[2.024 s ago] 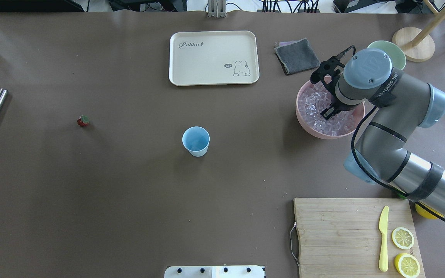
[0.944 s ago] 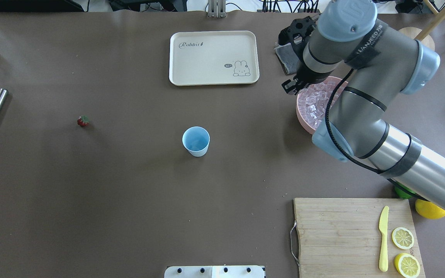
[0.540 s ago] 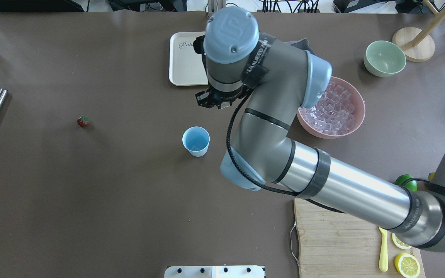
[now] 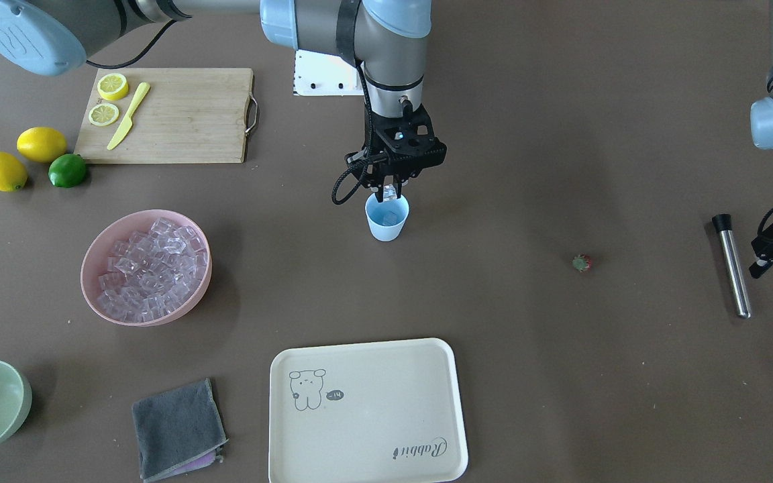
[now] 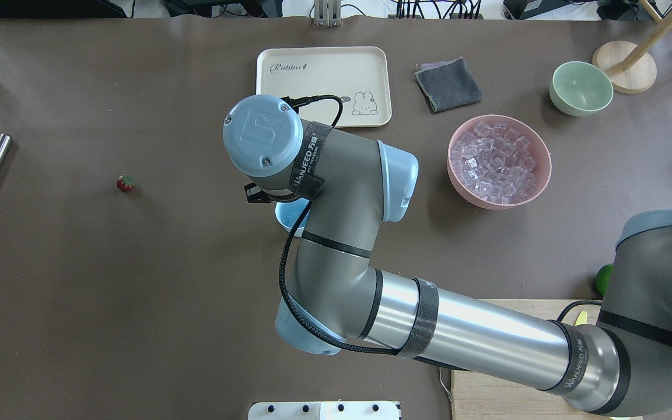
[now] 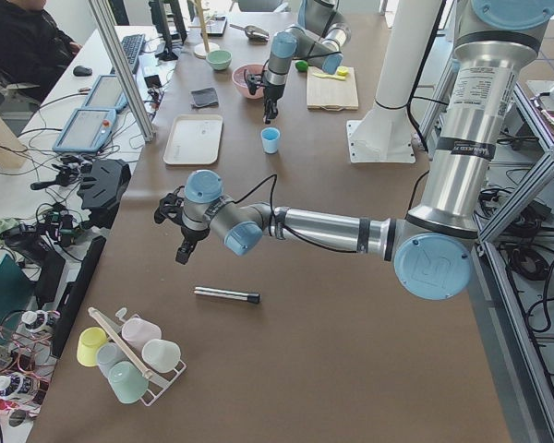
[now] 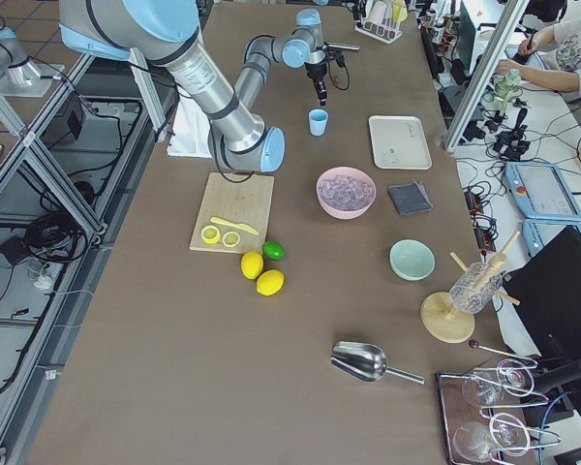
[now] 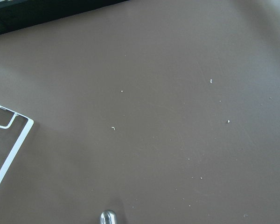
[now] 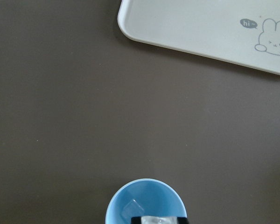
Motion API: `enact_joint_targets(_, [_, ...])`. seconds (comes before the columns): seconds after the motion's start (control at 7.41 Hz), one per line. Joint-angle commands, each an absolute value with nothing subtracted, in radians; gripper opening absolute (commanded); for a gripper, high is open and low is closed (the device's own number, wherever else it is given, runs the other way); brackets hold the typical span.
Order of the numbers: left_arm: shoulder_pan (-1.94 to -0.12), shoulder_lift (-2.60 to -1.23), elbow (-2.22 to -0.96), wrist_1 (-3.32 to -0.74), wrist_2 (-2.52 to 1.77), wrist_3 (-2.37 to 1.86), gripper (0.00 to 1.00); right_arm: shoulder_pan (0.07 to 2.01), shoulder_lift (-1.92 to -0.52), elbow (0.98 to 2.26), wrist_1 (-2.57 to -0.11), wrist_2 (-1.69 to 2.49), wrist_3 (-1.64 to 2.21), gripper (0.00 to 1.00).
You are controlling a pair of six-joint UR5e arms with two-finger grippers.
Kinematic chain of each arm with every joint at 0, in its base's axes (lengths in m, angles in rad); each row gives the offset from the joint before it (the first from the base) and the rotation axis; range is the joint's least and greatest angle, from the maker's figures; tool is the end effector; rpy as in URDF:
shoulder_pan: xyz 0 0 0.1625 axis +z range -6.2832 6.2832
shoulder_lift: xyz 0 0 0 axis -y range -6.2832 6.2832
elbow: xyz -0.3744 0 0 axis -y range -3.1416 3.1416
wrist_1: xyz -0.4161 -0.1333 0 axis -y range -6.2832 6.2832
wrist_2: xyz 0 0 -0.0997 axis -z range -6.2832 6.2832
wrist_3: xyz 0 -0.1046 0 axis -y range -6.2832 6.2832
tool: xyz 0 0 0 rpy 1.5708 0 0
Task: Mash ice and strawberries in cup
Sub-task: 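Open the right gripper to drop the ice cube into the cup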
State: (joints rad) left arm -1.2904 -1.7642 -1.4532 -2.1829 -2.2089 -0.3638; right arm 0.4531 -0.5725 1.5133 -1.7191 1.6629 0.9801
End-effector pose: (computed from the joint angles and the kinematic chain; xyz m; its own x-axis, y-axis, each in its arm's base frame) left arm 0.1026 -0.6128 0.5000 0.6996 0.2832 -0.6560 0.0376 0.9022 0.4296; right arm -0.5788 -0.4194 0.0312 0.7342 -0.2593 0.6274 0.0384 0.9386 0.3430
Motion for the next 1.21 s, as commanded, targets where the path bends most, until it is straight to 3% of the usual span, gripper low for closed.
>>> enact_joint_targets(0.0, [-1.290, -1.764, -1.447, -2.183, -2.209, -0.364, 0.97, 0.445, -0.584, 1.509, -1.703, 1.651, 0.973, 0.00])
enact_joint_targets(0.27, [-1.289, -1.772, -1.445, -2.183, -2.209, -0.364, 0.97, 0.445, -0.584, 1.496, -1.701, 1.651, 0.982, 0.00])
enact_joint_targets(0.67, [-1.281, -1.778, -1.440, -2.183, -2.207, -0.364, 0.97, 0.446, -0.584, 1.454, -1.622, 1.649, 0.985, 0.94])
enact_joint_targets(1.08, [-1.270, -1.778, -1.440, -2.184, -2.187, -0.364, 0.97, 0.536, -0.636, 1.512, -1.627, 1.697, 0.904, 0.98])
